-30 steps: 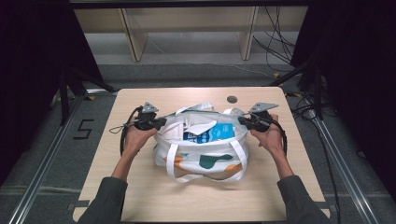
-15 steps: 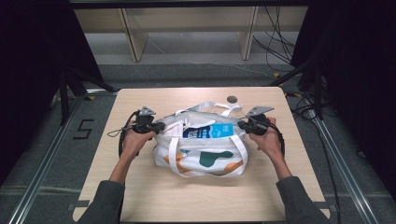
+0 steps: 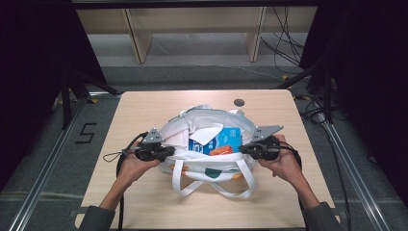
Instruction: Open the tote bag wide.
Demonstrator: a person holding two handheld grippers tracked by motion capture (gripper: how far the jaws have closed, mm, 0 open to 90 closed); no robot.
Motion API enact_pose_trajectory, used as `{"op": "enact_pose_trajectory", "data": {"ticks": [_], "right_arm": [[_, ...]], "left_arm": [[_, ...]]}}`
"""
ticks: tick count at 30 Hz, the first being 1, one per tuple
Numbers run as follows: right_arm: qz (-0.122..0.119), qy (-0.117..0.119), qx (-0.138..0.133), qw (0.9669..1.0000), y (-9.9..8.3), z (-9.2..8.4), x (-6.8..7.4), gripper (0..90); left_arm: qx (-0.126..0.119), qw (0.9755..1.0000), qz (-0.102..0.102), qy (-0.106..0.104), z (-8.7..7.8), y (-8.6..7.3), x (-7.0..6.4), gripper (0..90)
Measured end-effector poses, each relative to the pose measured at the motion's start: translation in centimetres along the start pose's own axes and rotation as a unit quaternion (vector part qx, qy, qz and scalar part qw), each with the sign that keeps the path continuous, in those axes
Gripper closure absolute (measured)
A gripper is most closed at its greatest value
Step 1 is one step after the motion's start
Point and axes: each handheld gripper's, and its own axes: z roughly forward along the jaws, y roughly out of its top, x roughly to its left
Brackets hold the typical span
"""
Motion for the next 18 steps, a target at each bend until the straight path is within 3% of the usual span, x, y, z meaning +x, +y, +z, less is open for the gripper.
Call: {"op": "enact_pose_trajectory", "data": {"ticks": [1,2,6,10,12,13,14,15,17,18], "right_arm": [[-0.003,-0.009,0.025,0.9996,-0.3,0.0,0.2,90.0],[-0.005,-0.007,0.033,0.9994,-0.9,0.4,0.3,90.0],[0.015,0.015,0.036,0.9991,-1.9,0.5,0.4,90.0],[0.001,-0.006,0.04,0.9992,-1.0,0.3,0.7,90.0],[-0.003,-0.009,0.03,0.9995,-0.6,-0.2,0.7,90.0],[-0.014,-0.003,0.012,0.9998,-0.3,-0.5,0.6,90.0],[-0.001,-0.013,-0.004,0.9999,0.0,-1.1,0.7,90.0],[0.003,-0.012,-0.005,0.9999,0.1,-1.4,0.6,90.0],[0.01,-0.013,-0.028,0.9995,0.0,-1.5,0.4,90.0],[0.01,-0.013,-0.028,0.9995,0.0,-1.5,0.4,90.0]], "left_arm": [[-0.002,1.0,-0.01,-0.001,0.1,0.0,0.0,85.2],[-0.002,1.0,-0.006,0.0,0.1,0.0,-0.1,85.2],[0.007,1.0,0.006,-0.004,-0.1,-0.3,-0.6,85.8],[0.014,0.9998,0.01,-0.01,-0.2,-0.3,-0.5,87.3],[0.019,0.9997,0.013,-0.013,-0.3,-0.3,-0.8,89.2],[0.021,0.9995,0.019,-0.014,-0.4,-0.4,-0.7,89.3],[0.02,0.9993,0.026,-0.016,-0.4,-0.4,-0.6,89.3],[0.019,0.9995,0.01,-0.023,-0.4,-0.5,-0.7,89.3],[0.018,0.9993,0.008,-0.031,-0.6,-0.7,-0.7,89.4],[0.021,0.999,0.015,-0.036,-0.8,-0.7,-0.6,89.4]]}}
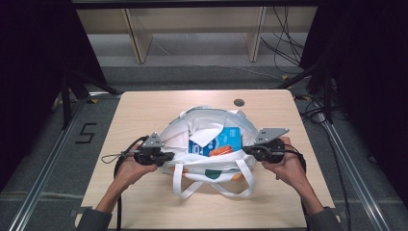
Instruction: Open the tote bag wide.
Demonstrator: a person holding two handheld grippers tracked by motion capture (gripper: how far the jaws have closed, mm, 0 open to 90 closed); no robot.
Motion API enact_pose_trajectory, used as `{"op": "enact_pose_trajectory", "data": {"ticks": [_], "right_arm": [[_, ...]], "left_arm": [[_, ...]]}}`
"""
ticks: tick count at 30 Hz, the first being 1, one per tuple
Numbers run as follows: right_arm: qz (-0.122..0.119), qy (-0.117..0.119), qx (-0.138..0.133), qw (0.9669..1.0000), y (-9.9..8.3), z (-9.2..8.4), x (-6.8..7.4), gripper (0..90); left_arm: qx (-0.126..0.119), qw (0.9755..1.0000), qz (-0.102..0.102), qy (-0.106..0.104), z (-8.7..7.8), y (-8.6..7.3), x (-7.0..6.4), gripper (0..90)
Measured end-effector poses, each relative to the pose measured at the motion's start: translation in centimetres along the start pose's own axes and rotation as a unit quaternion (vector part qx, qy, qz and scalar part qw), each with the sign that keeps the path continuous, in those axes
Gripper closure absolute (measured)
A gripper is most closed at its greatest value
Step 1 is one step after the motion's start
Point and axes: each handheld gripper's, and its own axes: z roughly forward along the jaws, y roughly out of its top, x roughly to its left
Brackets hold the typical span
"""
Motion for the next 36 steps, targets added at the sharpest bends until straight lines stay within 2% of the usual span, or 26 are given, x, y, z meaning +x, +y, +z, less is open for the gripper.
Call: {"op": "enact_pose_trajectory", "data": {"ticks": [1,3,5,7,8,9,10,12,13,15,16,18,19,20,22,26,27,28,30,32,35,36], "right_arm": [[0.001,-0.005,-0.007,1.0,0.0,-0.1,-0.1,90.0],[0.002,-0.006,-0.015,0.9999,0.1,0.0,-0.2,90.0],[0.004,-0.009,-0.017,0.9998,0.3,0.1,-0.2,90.0],[0.009,-0.006,-0.026,0.9996,0.7,0.3,0.1,90.0],[-0.006,-0.004,-0.027,0.9996,0.9,0.3,0.0,90.0],[0.001,-0.006,-0.031,0.9995,0.9,0.2,0.1,89.7],[0.005,-0.006,-0.035,0.9994,0.9,0.1,0.2,89.5],[-0.001,-0.014,-0.044,0.9989,0.9,-0.3,0.0,88.8],[0.006,-0.019,-0.049,0.9986,0.8,-0.4,0.0,88.7],[0.012,-0.022,-0.054,0.9982,0.7,-0.8,0.0,86.6],[0.017,-0.027,-0.056,0.9979,0.7,-1.0,-0.1,85.2],[0.017,-0.031,-0.064,0.9974,0.6,-1.3,-0.2,83.6],[0.022,-0.034,-0.066,0.997,0.6,-1.4,-0.2,82.7],[0.024,-0.038,-0.071,0.9965,0.5,-1.4,-0.3,81.8],[0.023,-0.037,-0.068,0.9967,0.5,-1.6,-0.5,81.1],[0.035,-0.039,-0.066,0.9964,0.3,-1.7,-0.5,77.0],[0.041,-0.044,-0.073,0.9956,0.2,-1.6,-0.3,76.0],[0.041,-0.044,-0.073,0.9956,0.2,-1.6,-0.3,76.0],[0.033,-0.046,-0.077,0.9955,0.1,-1.6,-0.5,74.2],[0.042,-0.046,-0.071,0.9955,0.1,-1.8,-0.4,73.2],[0.04,-0.048,-0.076,0.9951,0.1,-1.7,-0.6,68.5],[0.054,-0.053,-0.077,0.9942,0.0,-1.7,-0.4,65.7]], "left_arm": [[-0.001,1.0,-0.003,-0.001,0.0,0.0,0.0,89.4],[0.003,1.0,0.006,-0.006,-0.1,0.2,0.0,89.3],[-0.012,0.9999,-0.006,0.006,-0.2,0.4,0.2,85.8],[-0.027,0.9996,-0.009,0.008,-0.7,0.5,0.4,83.3],[-0.037,0.9991,-0.013,0.014,-1.0,0.6,0.4,81.2],[-0.05,0.9984,-0.025,0.009,-1.2,0.6,0.3,80.7],[-0.062,0.9977,-0.027,0.013,-1.7,0.6,0.1,79.4],[-0.068,0.9972,-0.025,0.02,-2.5,0.7,0.0,74.9],[-0.081,0.9957,-0.036,0.028,-2.8,0.6,-0.2,73.1],[-0.084,0.9951,-0.036,0.037,-3.4,0.5,-0.4,69.5],[-0.086,0.995,-0.037,0.035,-3.6,0.4,-0.4,68.4],[-0.098,0.9933,-0.046,0.041,-4.0,0.1,-0.6,66.0],[-0.097,0.9932,-0.052,0.039,-4.2,0.0,-0.7,65.5],[-0.104,0.9919,-0.057,0.045,-4.5,-0.2,-0.7,64.8],[-0.105,0.9922,-0.051,0.044,-4.8,-0.3,-0.7,64.4],[-0.108,0.9915,-0.056,0.046,-5.2,-0.8,-0.9,62.6],[-0.107,0.9914,-0.06,0.047,-5.3,-0.9,-1.0,61.6],[-0.11,0.991,-0.062,0.043,-5.3,-1.0,-1.1,61.6],[-0.109,0.9918,-0.051,0.043,-5.5,-1.1,-1.2,59.9],[-0.11,0.9915,-0.054,0.044,-5.7,-1.1,-1.3,58.8],[-0.109,0.9915,-0.055,0.045,-5.7,-1.1,-1.3,56.2],[-0.111,0.9913,-0.056,0.044,-5.7,-1.1,-1.3,54.7]]}}
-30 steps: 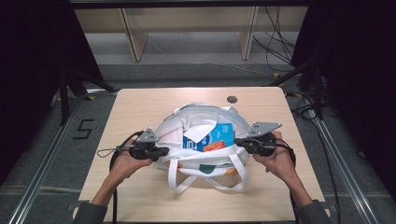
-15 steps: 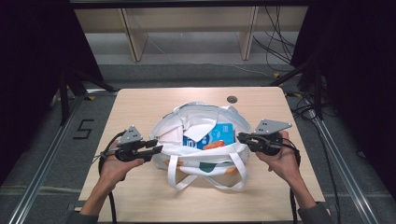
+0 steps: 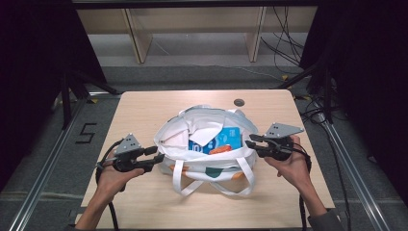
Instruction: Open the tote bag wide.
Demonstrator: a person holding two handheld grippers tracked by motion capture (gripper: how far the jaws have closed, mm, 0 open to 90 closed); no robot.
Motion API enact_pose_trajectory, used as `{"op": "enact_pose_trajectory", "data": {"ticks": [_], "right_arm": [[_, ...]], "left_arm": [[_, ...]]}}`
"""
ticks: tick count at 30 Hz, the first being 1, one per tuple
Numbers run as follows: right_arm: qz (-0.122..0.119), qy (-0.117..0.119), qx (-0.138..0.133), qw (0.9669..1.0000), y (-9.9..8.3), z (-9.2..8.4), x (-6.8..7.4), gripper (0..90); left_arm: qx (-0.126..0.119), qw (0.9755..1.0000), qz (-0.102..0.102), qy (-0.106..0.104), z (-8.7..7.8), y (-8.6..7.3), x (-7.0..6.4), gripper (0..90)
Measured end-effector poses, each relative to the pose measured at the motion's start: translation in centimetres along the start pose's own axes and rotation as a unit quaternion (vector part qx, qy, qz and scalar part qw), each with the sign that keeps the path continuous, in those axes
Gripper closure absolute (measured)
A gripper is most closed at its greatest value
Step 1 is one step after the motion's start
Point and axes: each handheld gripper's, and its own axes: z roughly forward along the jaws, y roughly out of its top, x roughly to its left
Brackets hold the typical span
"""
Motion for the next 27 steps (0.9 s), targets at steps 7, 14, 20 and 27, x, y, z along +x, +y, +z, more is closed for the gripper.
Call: {"op": "enact_pose_trajectory", "data": {"ticks": [7,14,20,27], "right_arm": [[0.007,-0.013,-0.009,0.9999,-0.4,-0.3,-0.3,47.6],[0.01,-0.019,-0.014,0.9997,-1.0,-0.3,-0.2,42.1],[0.03,-0.02,-0.006,0.9993,-1.1,-0.9,-0.1,37.4],[0.04,-0.034,-0.017,0.9985,-1.4,-1.8,-0.1,27.1]], "left_arm": [[0.006,0.9999,-0.005,-0.012,0.3,-0.5,-0.2,42.6],[0.005,0.9999,-0.009,-0.009,0.3,-0.8,-0.2,36.6],[0.001,0.9999,-0.014,-0.009,0.2,-0.9,-0.8,31.8],[-0.01,0.9999,-0.007,-0.007,-0.2,-1.0,-2.0,25.9]]}}
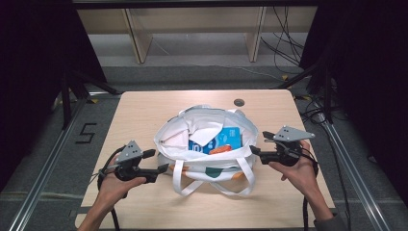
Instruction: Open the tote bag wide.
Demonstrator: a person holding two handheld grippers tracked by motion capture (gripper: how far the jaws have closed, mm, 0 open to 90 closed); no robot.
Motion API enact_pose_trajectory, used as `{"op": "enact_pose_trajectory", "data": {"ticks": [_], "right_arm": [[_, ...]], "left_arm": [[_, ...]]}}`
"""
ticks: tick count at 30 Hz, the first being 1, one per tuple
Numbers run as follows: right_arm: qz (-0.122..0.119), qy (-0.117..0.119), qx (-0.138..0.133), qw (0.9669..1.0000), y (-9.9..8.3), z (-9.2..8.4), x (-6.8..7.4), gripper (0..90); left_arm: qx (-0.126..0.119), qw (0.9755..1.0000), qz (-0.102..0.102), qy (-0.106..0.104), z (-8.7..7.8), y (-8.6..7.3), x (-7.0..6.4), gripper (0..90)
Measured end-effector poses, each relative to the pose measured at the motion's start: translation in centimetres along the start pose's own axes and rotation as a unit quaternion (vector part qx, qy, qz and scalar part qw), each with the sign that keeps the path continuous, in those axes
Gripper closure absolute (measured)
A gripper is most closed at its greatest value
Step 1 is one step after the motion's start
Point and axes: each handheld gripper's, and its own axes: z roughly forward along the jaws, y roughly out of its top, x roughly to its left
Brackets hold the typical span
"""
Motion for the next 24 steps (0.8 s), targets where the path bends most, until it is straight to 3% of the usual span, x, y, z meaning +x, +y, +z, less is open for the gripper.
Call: {"op": "enact_pose_trajectory", "data": {"ticks": [2,6,7,9,13,14,16,18,19,20,21,24], "right_arm": [[0.007,-0.005,-0.005,0.9999,-0.3,-0.4,0.1,26.8],[0.01,-0.002,0.001,1.0,-0.8,-1.3,0.3,26.8],[0.004,-0.007,-0.004,1.0,-1.1,-1.7,0.4,26.8],[0.005,-0.006,-0.006,0.9999,-1.2,-1.8,0.4,26.8],[0.011,-0.01,-0.012,0.9998,-1.8,-2.5,0.7,26.8],[-0.003,-0.008,-0.018,0.9998,-1.9,-2.5,0.5,26.8],[0.01,-0.008,-0.015,0.9998,-2.1,-2.6,0.8,26.8],[0.006,-0.01,-0.015,0.9998,-2.4,-2.7,0.9,26.7],[0.018,-0.006,-0.006,0.9998,-2.5,-2.8,1.1,26.6],[-0.001,-0.008,-0.013,0.9999,-2.6,-2.8,0.8,26.4],[0.012,-0.008,-0.008,0.9999,-2.7,-2.9,1.1,26.3],[0.013,-0.009,-0.007,0.9999,-3.1,-3.0,1.3,25.7]], "left_arm": [[0.0,0.9999,0.011,-0.001,-0.3,-0.1,-0.3,25.0],[-0.005,1.0,0.004,-0.003,-0.7,-0.5,-1.1,24.2],[-0.005,0.9998,0.016,-0.008,-0.8,-0.6,-1.1,24.1],[-0.009,0.9999,0.001,-0.008,-0.8,-0.9,-1.6,24.0],[0.0,0.9999,0.008,-0.012,-0.9,-1.6,-1.9,24.0],[0.001,0.9999,0.013,-0.011,-0.8,-1.8,-2.0,24.0],[0.003,0.9999,0.002,-0.013,-0.8,-2.1,-2.2,24.0],[0.006,0.9999,0.002,-0.015,-0.8,-2.5,-2.4,24.0],[0.007,0.9999,0.001,-0.015,-0.8,-2.6,-2.5,23.9],[0.008,0.9998,-0.002,-0.016,-0.8,-2.8,-2.6,23.9],[0.009,0.9998,0.0,-0.019,-0.8,-2.9,-2.6,23.8],[0.01,0.9998,0.003,-0.016,-0.9,-3.3,-2.8,23.7]]}}
